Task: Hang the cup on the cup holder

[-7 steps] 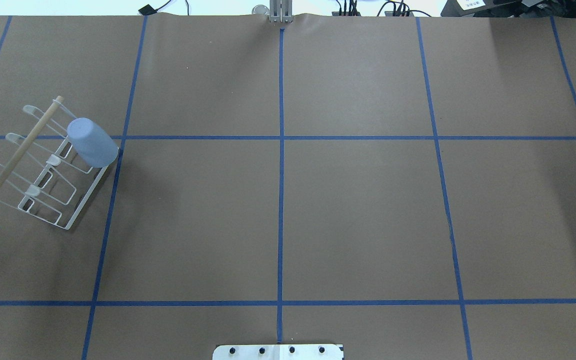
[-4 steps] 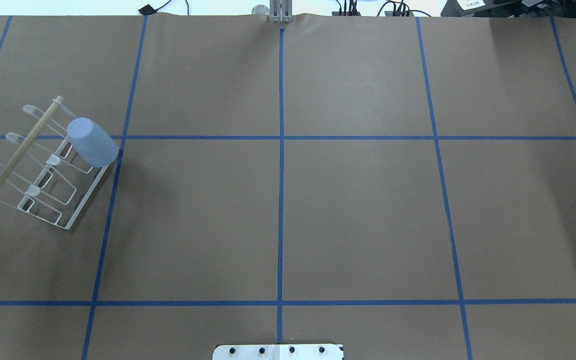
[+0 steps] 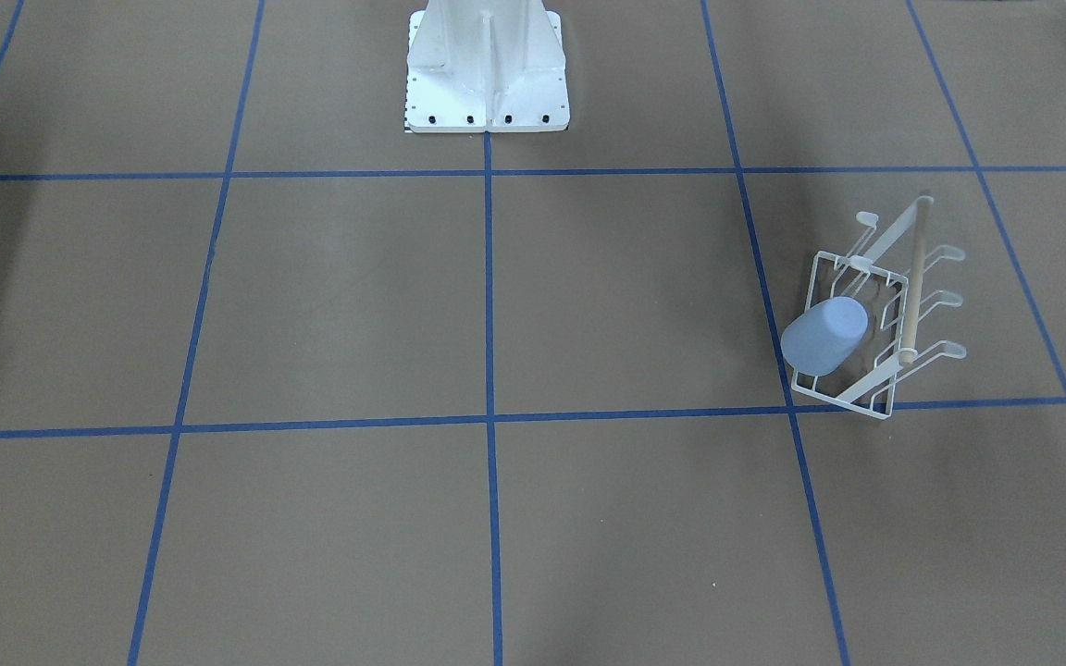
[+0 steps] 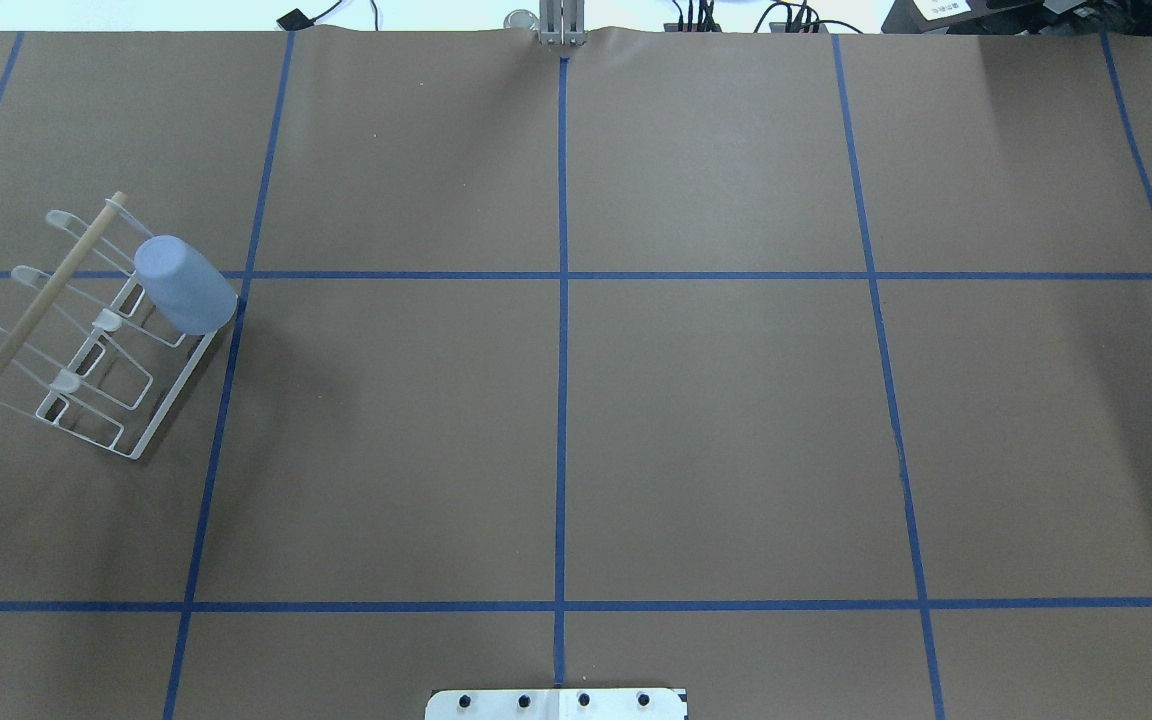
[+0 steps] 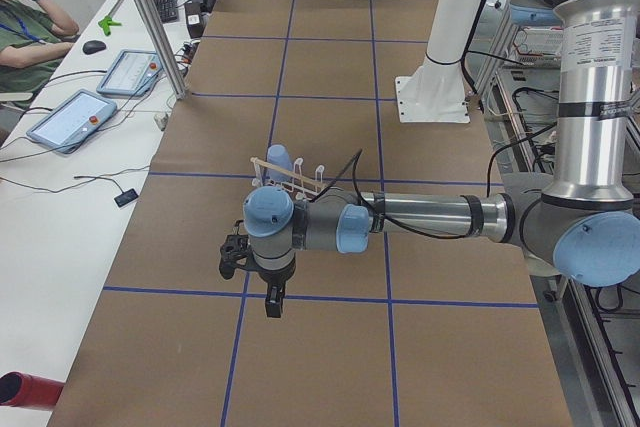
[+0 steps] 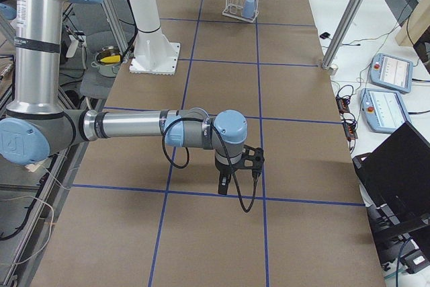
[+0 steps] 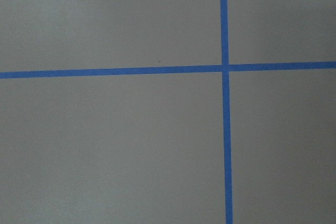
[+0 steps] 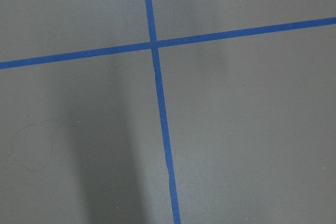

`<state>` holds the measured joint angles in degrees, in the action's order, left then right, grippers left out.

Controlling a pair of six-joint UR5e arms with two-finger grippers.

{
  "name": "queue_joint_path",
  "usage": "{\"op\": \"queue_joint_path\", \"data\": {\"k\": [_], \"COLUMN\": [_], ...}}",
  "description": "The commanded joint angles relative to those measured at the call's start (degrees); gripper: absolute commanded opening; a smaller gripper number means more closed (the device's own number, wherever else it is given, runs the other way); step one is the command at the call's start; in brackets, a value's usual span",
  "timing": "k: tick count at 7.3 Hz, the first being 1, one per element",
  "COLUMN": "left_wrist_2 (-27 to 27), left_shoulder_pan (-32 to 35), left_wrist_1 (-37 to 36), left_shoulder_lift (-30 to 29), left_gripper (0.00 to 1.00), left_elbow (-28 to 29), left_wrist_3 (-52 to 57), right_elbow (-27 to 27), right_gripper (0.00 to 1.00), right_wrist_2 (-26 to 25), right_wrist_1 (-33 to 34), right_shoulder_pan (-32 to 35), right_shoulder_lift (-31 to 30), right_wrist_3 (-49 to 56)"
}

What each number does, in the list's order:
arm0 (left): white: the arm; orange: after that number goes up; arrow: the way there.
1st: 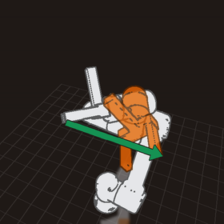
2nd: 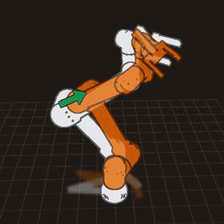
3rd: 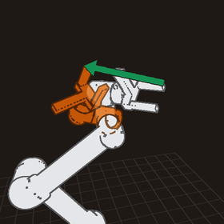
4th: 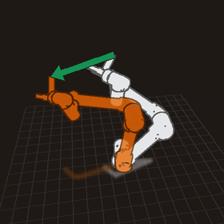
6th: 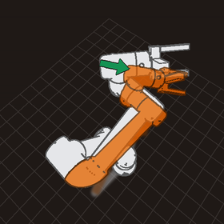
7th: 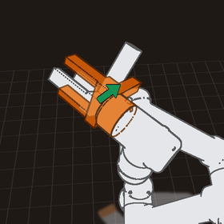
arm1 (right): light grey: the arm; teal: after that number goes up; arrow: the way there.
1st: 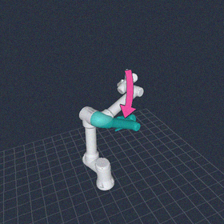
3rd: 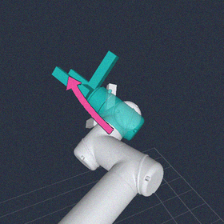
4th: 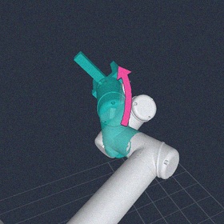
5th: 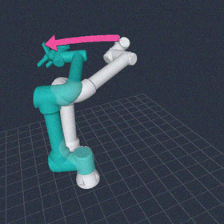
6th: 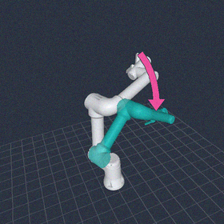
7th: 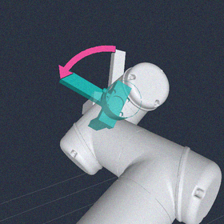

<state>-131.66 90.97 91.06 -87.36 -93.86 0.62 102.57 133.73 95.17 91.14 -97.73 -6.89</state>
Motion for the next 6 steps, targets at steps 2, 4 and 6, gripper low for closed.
{"op": "queue_joint_path", "data": {"k": [2, 4, 6], "left_wrist_2": [0.0, 0.1, 0.1], "left_shoulder_pan": [0.0, 0.0, 0.0], "left_wrist_1": [0.0, 0.0, 0.0], "left_shoulder_lift": [-0.1, -0.1, 0.0], "left_gripper": [0.99, 0.99, 0.99], "left_elbow": [0.2, 0.6, 0.5], "left_wrist_3": [0.0, 0.1, 0.1], "right_elbow": [0.1, 0.1, 0.4], "right_gripper": [1.00, 1.00, 1.00], "right_wrist_2": [-0.1, -0.1, -0.1], "right_wrist_1": [-0.2, -0.2, -0.2], "right_shoulder_pan": [0.0, 0.1, 0.0], "right_shoulder_lift": [0.1, 0.1, 0.1], "right_wrist_3": [0.0, 0.0, 0.0]}}
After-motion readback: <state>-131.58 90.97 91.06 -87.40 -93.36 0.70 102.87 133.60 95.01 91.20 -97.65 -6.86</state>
